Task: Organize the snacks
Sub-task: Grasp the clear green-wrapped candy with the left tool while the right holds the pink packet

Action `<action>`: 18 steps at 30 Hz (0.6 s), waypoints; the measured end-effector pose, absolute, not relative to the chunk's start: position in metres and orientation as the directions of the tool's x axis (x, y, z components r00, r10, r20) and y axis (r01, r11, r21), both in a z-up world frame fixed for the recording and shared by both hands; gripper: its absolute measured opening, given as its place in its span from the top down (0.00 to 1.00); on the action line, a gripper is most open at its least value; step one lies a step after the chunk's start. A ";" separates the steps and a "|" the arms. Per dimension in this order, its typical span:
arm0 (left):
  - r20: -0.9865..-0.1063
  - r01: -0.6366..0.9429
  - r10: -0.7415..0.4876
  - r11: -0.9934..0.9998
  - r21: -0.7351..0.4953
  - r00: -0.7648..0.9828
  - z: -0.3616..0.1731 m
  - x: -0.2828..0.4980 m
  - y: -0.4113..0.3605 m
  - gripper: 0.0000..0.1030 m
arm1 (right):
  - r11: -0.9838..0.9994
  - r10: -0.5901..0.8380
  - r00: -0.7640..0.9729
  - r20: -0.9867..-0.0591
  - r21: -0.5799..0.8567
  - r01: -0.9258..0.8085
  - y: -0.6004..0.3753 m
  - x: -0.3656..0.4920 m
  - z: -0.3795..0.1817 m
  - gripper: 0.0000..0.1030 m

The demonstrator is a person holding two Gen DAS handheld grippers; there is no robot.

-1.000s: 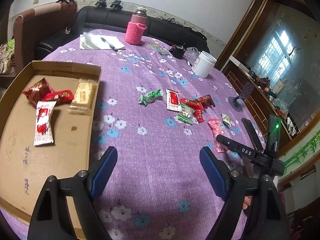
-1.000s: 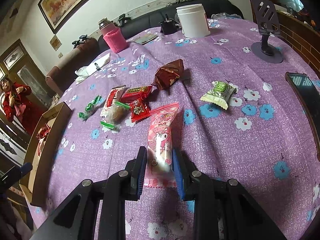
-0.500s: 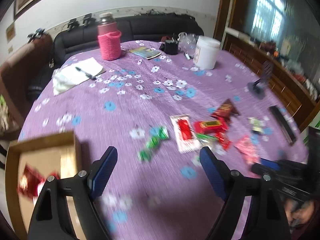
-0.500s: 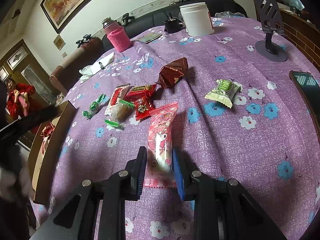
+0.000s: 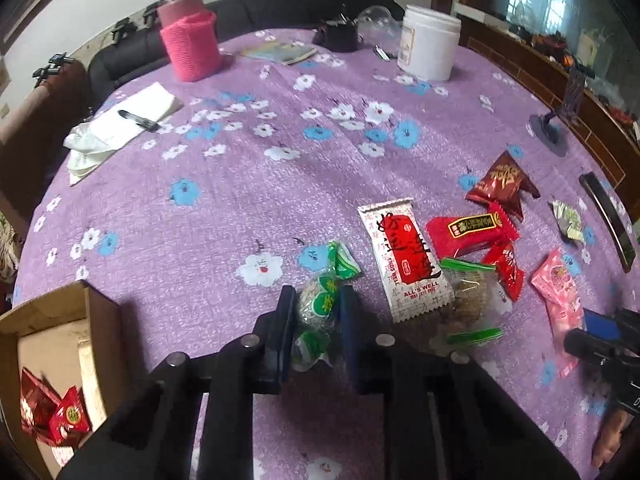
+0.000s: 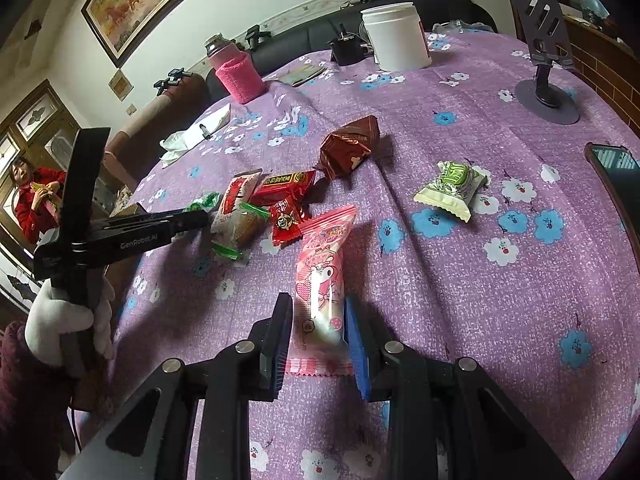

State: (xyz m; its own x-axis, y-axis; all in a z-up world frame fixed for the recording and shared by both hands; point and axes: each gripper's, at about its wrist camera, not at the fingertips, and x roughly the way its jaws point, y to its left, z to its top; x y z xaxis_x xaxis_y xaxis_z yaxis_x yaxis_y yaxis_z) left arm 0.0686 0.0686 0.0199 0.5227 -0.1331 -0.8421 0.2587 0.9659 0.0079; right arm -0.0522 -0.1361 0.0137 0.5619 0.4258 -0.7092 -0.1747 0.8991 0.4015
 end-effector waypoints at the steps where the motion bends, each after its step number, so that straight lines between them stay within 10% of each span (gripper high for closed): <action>1: -0.838 0.254 -0.144 0.967 -0.007 0.527 0.022 0.066 0.071 0.80 | 0.892 0.439 0.558 -0.704 0.414 -0.179 -0.136 -0.051 0.014 0.65; 15: -0.707 0.229 -0.314 0.949 -0.217 0.634 0.085 -0.037 0.100 0.80 | 0.944 0.331 0.599 -0.730 0.270 -0.192 -0.114 -0.051 0.017 0.57; 18: -0.670 0.204 -0.325 0.945 -0.255 0.667 0.093 -0.064 0.113 0.80 | 0.963 0.270 0.610 -0.745 0.204 -0.177 -0.107 -0.051 0.017 0.72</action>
State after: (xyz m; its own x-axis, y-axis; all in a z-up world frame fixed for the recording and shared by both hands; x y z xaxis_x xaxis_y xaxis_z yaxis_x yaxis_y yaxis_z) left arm -0.0644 0.1128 0.0930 0.6675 -0.3247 -0.6701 0.2042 0.9452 -0.2546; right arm -0.0510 -0.1074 0.0174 0.6102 0.2699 -0.7449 -0.1774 0.9629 0.2035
